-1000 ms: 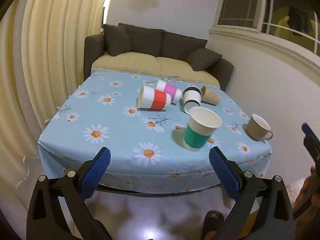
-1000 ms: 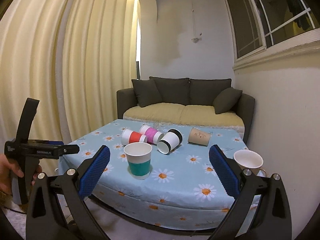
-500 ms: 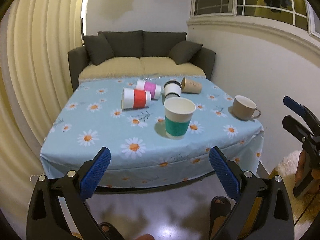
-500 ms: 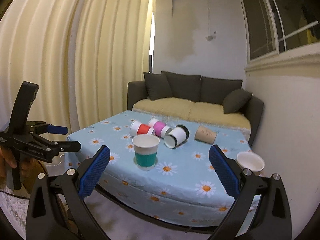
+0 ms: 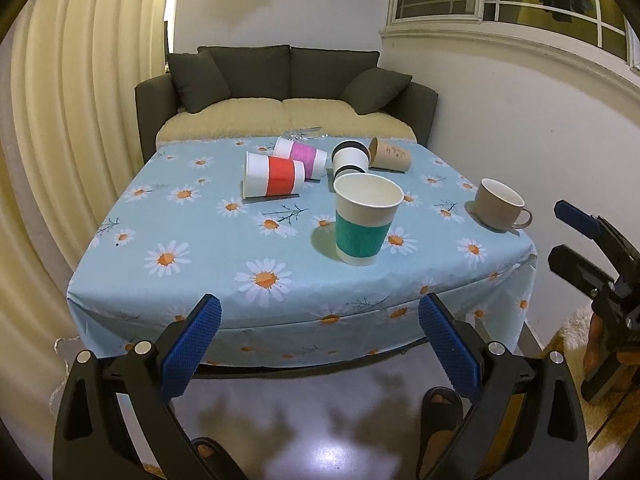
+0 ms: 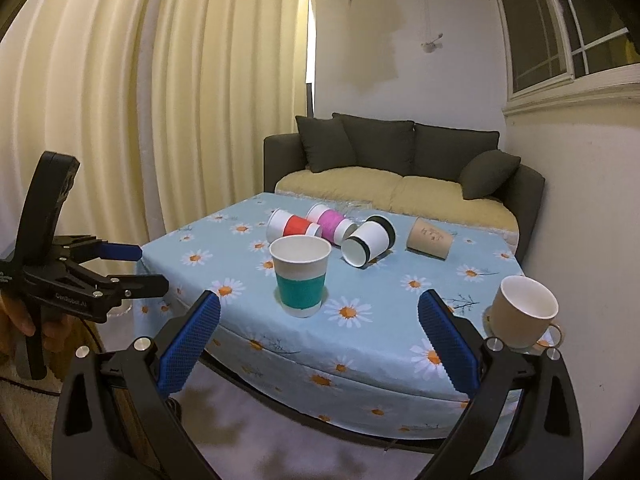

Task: Flip cup upright

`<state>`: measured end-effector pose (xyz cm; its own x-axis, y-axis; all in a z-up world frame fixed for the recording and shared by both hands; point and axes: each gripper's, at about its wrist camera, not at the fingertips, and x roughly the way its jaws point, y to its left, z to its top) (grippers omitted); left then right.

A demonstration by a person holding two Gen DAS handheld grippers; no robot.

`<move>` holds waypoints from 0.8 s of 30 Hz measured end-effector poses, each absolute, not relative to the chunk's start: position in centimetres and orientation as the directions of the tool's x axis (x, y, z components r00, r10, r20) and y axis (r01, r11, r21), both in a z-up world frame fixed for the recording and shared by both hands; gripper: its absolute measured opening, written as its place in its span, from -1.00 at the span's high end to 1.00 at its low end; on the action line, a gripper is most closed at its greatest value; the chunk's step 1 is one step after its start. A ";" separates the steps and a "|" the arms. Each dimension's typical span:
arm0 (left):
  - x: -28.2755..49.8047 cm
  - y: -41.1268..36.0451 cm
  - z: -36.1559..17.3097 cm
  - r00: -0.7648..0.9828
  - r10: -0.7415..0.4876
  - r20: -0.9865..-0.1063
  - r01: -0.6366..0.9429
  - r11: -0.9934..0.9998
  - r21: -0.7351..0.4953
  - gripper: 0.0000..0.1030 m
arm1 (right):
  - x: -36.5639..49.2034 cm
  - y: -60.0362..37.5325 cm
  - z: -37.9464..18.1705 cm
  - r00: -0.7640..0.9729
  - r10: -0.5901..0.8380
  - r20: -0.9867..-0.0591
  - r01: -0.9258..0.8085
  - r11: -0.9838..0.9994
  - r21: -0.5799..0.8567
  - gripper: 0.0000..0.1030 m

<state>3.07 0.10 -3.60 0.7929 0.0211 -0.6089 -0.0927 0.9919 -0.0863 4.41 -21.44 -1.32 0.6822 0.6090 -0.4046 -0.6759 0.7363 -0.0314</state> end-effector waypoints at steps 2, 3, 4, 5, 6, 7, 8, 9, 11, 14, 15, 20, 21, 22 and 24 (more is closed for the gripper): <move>3.3 0.0 -3.6 0.792 0.025 -0.610 -0.092 0.992 -0.080 -0.87 | 4.6 -21.1 -1.6 0.677 0.606 -0.417 -0.677 0.735 -0.031 -0.91; 3.4 0.0 -3.7 0.790 0.017 -0.613 -0.087 0.993 -0.084 -0.87 | 4.7 -21.0 -1.7 0.674 0.606 -0.422 -0.678 0.734 -0.028 -0.91; 3.5 0.0 -3.8 0.789 0.017 -0.614 -0.087 0.993 -0.085 -0.87 | 4.8 -20.9 -1.8 0.674 0.605 -0.424 -0.678 0.735 -0.029 -0.91; 3.5 0.0 -3.8 0.788 0.016 -0.615 -0.086 0.993 -0.084 -0.87 | 4.8 -20.8 -1.9 0.673 0.605 -0.425 -0.678 0.734 -0.031 -0.91; 3.6 -0.1 -3.8 0.788 0.014 -0.616 -0.083 0.993 -0.083 -0.87 | 4.8 -20.7 -2.0 0.670 0.606 -0.429 -0.681 0.731 -0.031 -0.91; 3.7 -0.1 -3.8 0.787 0.011 -0.617 -0.080 0.993 -0.084 -0.87 | 4.9 -20.6 -2.0 0.668 0.606 -0.431 -0.683 0.730 -0.032 -0.91; 3.7 -0.2 -3.8 0.786 0.007 -0.619 -0.077 0.993 -0.086 -0.87 | 4.9 -20.5 -2.1 0.667 0.606 -0.434 -0.683 0.729 -0.033 -0.91; 3.8 -0.2 -3.9 0.783 0.000 -0.622 -0.070 0.994 -0.089 -0.87 | 4.9 -20.5 -2.1 0.666 0.606 -0.435 -0.684 0.728 -0.032 -0.91; 3.9 -0.3 -3.9 0.785 -0.002 -0.620 -0.068 0.994 -0.089 -0.87 | 4.9 -20.4 -2.2 0.665 0.608 -0.434 -0.685 0.728 -0.028 -0.91; 3.9 -0.4 -3.9 0.784 -0.005 -0.620 -0.061 0.994 -0.086 -0.87 | 5.0 -20.4 -2.3 0.663 0.608 -0.436 -0.685 0.728 -0.026 -0.91; 3.9 -0.5 -3.9 0.784 -0.005 -0.621 -0.060 0.995 -0.083 -0.87 | 5.0 -20.4 -2.2 0.664 0.607 -0.435 -0.684 0.729 -0.028 -0.91; 3.8 -0.4 -4.0 0.783 -0.005 -0.622 -0.062 0.994 -0.087 -0.87 | 5.1 -20.5 -2.2 0.664 0.608 -0.435 -0.683 0.730 -0.023 -0.91; 3.8 -0.4 -3.9 0.783 -0.006 -0.623 -0.063 0.994 -0.089 -0.87 | 5.1 -20.5 -2.3 0.664 0.608 -0.435 -0.683 0.730 -0.022 -0.91; 3.8 -0.4 -3.9 0.782 -0.007 -0.623 -0.062 0.994 -0.089 -0.87 | 5.1 -20.4 -2.3 0.664 0.607 -0.436 -0.683 0.730 -0.024 -0.91; 3.9 -0.4 -3.9 0.781 -0.005 -0.624 -0.061 0.994 -0.085 -0.87 | 5.0 -20.4 -2.2 0.666 0.606 -0.435 -0.683 0.730 -0.028 -0.91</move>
<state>3.86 -0.45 -3.94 0.7813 -0.0053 -0.6241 -0.0612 0.9945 -0.0851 4.98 -20.43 -2.23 0.6655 0.6064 -0.4352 -0.6831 0.7298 -0.0278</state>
